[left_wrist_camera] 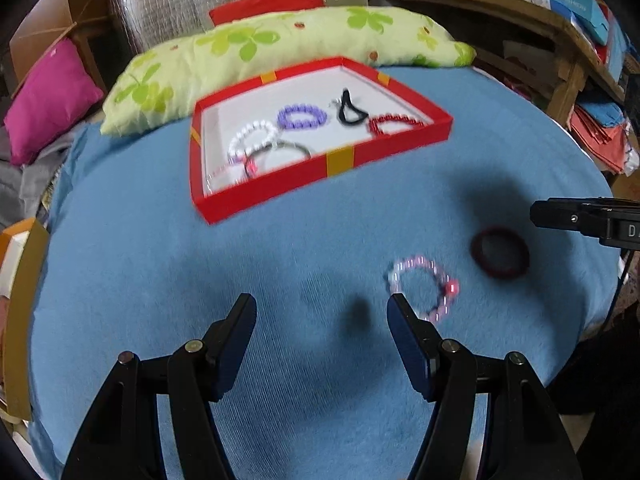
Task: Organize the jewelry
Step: 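Grasp the dark red hair tie with the right gripper while the left gripper grasps the pink-white beaded bracelet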
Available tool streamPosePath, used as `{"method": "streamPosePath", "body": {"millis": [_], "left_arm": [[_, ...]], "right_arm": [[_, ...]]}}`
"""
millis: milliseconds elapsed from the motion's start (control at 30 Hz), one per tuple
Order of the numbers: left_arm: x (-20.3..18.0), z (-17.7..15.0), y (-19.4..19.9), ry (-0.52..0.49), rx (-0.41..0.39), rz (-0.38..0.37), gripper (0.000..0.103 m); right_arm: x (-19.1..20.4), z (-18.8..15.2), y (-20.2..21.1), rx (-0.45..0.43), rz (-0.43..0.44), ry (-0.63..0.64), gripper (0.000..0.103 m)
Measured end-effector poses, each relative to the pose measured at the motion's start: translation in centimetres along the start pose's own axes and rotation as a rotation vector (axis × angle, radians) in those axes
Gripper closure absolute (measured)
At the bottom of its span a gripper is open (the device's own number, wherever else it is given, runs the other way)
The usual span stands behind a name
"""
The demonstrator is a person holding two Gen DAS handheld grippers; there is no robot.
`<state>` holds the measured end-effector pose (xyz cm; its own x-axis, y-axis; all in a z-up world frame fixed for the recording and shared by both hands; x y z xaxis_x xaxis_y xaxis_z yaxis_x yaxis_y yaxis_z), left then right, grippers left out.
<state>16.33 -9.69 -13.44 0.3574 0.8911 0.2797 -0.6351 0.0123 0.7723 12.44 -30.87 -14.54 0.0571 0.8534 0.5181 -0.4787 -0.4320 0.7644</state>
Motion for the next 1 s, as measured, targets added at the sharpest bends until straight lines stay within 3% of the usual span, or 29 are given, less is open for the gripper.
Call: {"method": "streamPosePath", "body": {"millis": [133,233,300,367,433,533,633,900,967,1000], "left_arm": [[-0.2,-1.0,0.0,-0.002,0.016,-0.059,0.034],[-0.3,-1.0,0.3,0.0,0.014,-0.09,0.034],[-0.5,-0.8,0.4,0.001,0.008,-0.103,0.034],[-0.7,-0.7,0.4,0.002,0.007,-0.125,0.034],[-1.2,-0.6,0.4,0.0,0.008,-0.15,0.034],[-1.9,-0.5,0.2,-0.008,0.009,-0.172,0.034],[-2.9,-0.3,-0.1,-0.019,0.013,-0.185,0.027],[-4.6,0.7,-1.9,0.007,0.014,-0.187,0.026],[-4.5,0.9,-1.9,0.023,-0.008,-0.199,0.038],[-4.6,1.0,-1.9,0.02,-0.015,-0.203,0.05]], "right_arm": [[0.1,-1.0,-0.9,0.037,-0.004,0.015,0.054],[0.3,-1.4,-1.7,0.054,-0.008,0.034,0.063],[0.6,-1.5,-2.3,0.058,-0.037,0.064,0.071],[0.9,-1.6,-3.0,0.064,-0.085,0.11,0.089],[1.2,-1.6,-3.1,0.058,-0.099,0.139,0.098],[1.0,-1.2,-2.7,0.024,-0.128,0.133,0.098],[0.0,-0.5,-2.0,-0.009,-0.144,0.078,0.098],[-1.3,0.7,-1.8,-0.034,-0.153,-0.005,0.098],[-1.3,0.8,-2.1,-0.029,-0.157,-0.011,0.098],[-1.3,0.9,-2.2,-0.026,-0.157,-0.013,0.098]]}}
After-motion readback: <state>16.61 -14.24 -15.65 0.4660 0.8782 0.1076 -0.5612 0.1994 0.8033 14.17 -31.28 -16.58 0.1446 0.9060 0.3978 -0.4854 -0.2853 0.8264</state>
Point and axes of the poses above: each gripper's, at about its wrist camera, not at the fingertips, and y roughly against the way its jaws point, x to its left, z to its top, the point moved 3 cm from there along -y, roughly the way its jaws point, and after that the axes turned 14 degrees about z, right-handed, at the moved point
